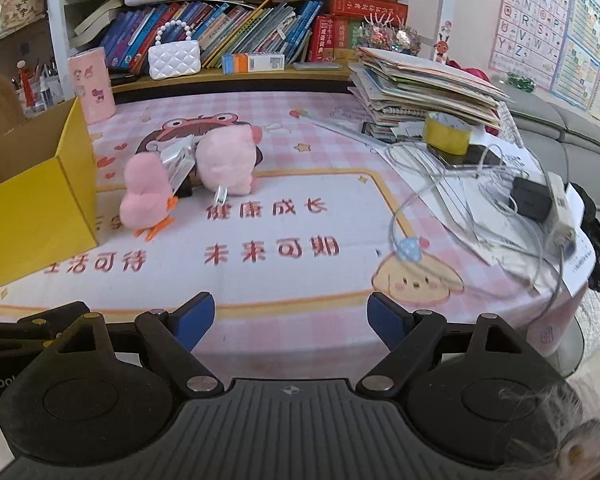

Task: Organize objects
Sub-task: 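Move both tools toward the two pink plush chicks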

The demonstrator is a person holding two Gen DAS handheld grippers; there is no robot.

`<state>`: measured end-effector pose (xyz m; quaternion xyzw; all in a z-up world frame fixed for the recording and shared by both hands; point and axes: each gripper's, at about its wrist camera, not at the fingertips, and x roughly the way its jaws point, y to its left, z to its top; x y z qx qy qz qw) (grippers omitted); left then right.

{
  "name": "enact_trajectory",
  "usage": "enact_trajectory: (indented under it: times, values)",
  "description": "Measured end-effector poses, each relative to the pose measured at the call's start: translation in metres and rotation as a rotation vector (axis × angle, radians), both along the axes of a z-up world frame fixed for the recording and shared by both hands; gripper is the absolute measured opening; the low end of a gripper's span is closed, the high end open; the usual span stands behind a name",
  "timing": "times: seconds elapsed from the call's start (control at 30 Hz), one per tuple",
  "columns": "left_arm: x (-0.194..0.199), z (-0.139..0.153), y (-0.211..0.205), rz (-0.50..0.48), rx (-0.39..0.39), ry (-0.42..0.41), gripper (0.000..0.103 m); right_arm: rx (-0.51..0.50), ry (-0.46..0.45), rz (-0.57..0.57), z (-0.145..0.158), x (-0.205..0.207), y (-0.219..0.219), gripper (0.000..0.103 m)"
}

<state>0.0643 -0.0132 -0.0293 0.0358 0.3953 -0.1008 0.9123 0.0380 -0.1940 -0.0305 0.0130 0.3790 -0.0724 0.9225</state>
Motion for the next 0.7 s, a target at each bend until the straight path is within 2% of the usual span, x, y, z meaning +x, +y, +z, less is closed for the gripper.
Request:
enact_trajectory:
  times: [0.17, 0.33, 0.43, 0.57, 0.7]
  values:
    - [0.019, -0.001, -0.012, 0.019, -0.006, -0.017, 0.093, 0.027, -0.035, 0.009, 0.003, 0.027, -0.014, 0.082]
    - [0.043, -0.005, -0.029, 0.033, -0.008, -0.024, 0.070, 0.053, -0.064, 0.027, 0.006, 0.055, -0.029, 0.081]
    - [0.057, -0.006, -0.042, 0.040, 0.007, -0.046, 0.061, 0.063, -0.085, 0.046, 0.008, 0.071, -0.039, 0.081]
    - [0.078, -0.007, -0.059, 0.062, 0.049, -0.075, 0.060, 0.089, -0.111, 0.086, 0.011, 0.091, -0.049, 0.081]
    - [0.104, -0.014, -0.066, 0.123, 0.080, -0.075, 0.060, 0.131, -0.125, 0.117, 0.014, 0.111, -0.056, 0.081]
